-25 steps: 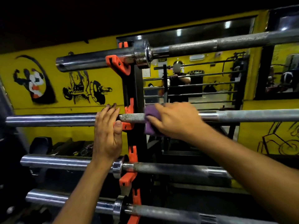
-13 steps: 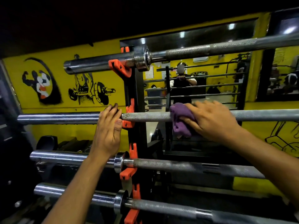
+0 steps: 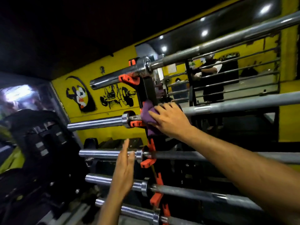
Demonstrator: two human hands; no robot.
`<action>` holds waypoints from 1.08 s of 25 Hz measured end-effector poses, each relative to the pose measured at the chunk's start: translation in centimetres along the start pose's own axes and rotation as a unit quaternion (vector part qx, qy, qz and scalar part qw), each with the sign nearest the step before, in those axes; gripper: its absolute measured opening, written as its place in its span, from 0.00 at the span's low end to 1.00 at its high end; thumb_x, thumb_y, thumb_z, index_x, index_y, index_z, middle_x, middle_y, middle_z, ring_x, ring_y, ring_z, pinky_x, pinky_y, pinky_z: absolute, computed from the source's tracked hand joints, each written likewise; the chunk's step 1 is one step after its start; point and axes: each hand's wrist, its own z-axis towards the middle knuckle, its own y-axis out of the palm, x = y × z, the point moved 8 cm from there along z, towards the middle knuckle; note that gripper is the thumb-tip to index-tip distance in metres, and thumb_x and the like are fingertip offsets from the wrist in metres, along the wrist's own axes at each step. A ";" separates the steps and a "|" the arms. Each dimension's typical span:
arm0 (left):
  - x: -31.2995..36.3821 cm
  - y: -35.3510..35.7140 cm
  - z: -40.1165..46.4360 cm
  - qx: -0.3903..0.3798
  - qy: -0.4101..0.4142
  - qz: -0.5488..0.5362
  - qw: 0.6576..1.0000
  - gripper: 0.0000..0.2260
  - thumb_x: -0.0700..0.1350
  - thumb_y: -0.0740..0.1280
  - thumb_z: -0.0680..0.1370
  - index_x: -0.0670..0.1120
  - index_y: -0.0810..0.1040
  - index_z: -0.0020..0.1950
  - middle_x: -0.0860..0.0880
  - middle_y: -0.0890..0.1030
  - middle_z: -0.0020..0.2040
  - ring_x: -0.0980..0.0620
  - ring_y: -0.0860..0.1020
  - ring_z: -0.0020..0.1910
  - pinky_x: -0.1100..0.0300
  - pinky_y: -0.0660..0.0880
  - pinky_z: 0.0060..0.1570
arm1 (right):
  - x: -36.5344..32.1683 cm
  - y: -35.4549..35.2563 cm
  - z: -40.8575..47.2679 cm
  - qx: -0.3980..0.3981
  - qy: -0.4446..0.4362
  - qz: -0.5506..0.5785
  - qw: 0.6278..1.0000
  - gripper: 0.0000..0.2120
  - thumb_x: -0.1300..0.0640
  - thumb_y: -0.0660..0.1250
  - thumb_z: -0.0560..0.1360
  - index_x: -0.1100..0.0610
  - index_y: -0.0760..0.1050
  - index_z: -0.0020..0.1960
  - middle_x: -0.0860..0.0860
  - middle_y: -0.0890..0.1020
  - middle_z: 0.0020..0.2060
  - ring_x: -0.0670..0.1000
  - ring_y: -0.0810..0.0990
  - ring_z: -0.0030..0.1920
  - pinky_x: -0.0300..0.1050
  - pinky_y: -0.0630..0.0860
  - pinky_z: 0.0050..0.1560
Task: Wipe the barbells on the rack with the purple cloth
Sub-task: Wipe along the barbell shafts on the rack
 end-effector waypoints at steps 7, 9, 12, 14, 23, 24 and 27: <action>-2.8 2.7 -17.8 -0.018 -0.177 -0.119 0.977 0.23 0.53 0.68 0.79 0.58 0.68 0.74 0.58 0.79 0.65 0.61 0.77 0.64 0.59 0.75 0.65 | -4.6 -3.6 -10.3 0.057 0.109 0.328 0.936 0.23 0.40 0.56 0.81 0.55 0.78 0.59 0.55 0.83 0.52 0.60 0.80 0.52 0.57 0.76 0.52; -1.5 3.9 -21.4 -0.028 -0.203 -0.171 0.964 0.23 0.52 0.70 0.78 0.52 0.71 0.72 0.56 0.82 0.62 0.56 0.79 0.62 0.61 0.75 0.63 | -7.9 -1.7 -17.0 -0.012 0.203 0.488 0.849 0.21 0.40 0.57 0.81 0.52 0.79 0.61 0.52 0.84 0.54 0.57 0.81 0.54 0.54 0.77 0.54; -2.3 5.9 -29.0 -0.035 -0.282 -0.200 0.938 0.27 0.55 0.73 0.71 0.48 0.75 0.68 0.49 0.83 0.60 0.52 0.82 0.58 0.61 0.77 0.57 | -15.8 0.7 -29.4 -0.105 0.369 0.613 0.690 0.13 0.42 0.61 0.82 0.48 0.80 0.54 0.46 0.85 0.50 0.48 0.83 0.53 0.45 0.77 0.56; -3.8 7.0 -35.2 -0.049 -0.343 -0.201 0.916 0.24 0.49 0.76 0.70 0.49 0.76 0.65 0.46 0.84 0.58 0.51 0.82 0.56 0.61 0.78 0.55 | -22.1 -0.3 -36.8 -0.166 0.438 0.652 0.596 0.08 0.44 0.63 0.80 0.44 0.80 0.52 0.42 0.85 0.50 0.41 0.83 0.54 0.31 0.74 0.54; -5.1 -5.4 -55.5 -0.050 -0.357 -0.094 0.928 0.17 0.44 0.68 0.81 0.60 0.76 0.67 0.61 0.82 0.59 0.61 0.80 0.59 0.62 0.77 0.58 | -40.6 -9.1 -47.7 -0.389 0.343 0.640 0.567 0.13 0.46 0.73 0.74 0.45 0.74 0.56 0.46 0.82 0.53 0.46 0.82 0.55 0.36 0.75 0.56; -5.1 -7.9 -57.5 -0.057 -0.352 -0.084 0.931 0.15 0.44 0.68 0.81 0.61 0.77 0.64 0.59 0.82 0.58 0.60 0.80 0.58 0.60 0.77 0.58 | -41.9 -10.5 -47.7 -0.381 0.330 0.631 0.590 0.19 0.46 0.75 0.73 0.45 0.72 0.59 0.47 0.81 0.57 0.46 0.80 0.57 0.38 0.75 0.58; -5.2 -13.1 -61.7 -0.120 -0.320 -0.046 0.939 0.09 0.46 0.67 0.81 0.55 0.80 0.60 0.53 0.80 0.52 0.53 0.80 0.52 0.52 0.78 0.53 | -47.3 -16.2 -46.3 -0.376 0.169 0.657 0.632 0.35 0.42 0.76 0.70 0.43 0.64 0.72 0.41 0.71 0.71 0.40 0.69 0.71 0.39 0.67 0.70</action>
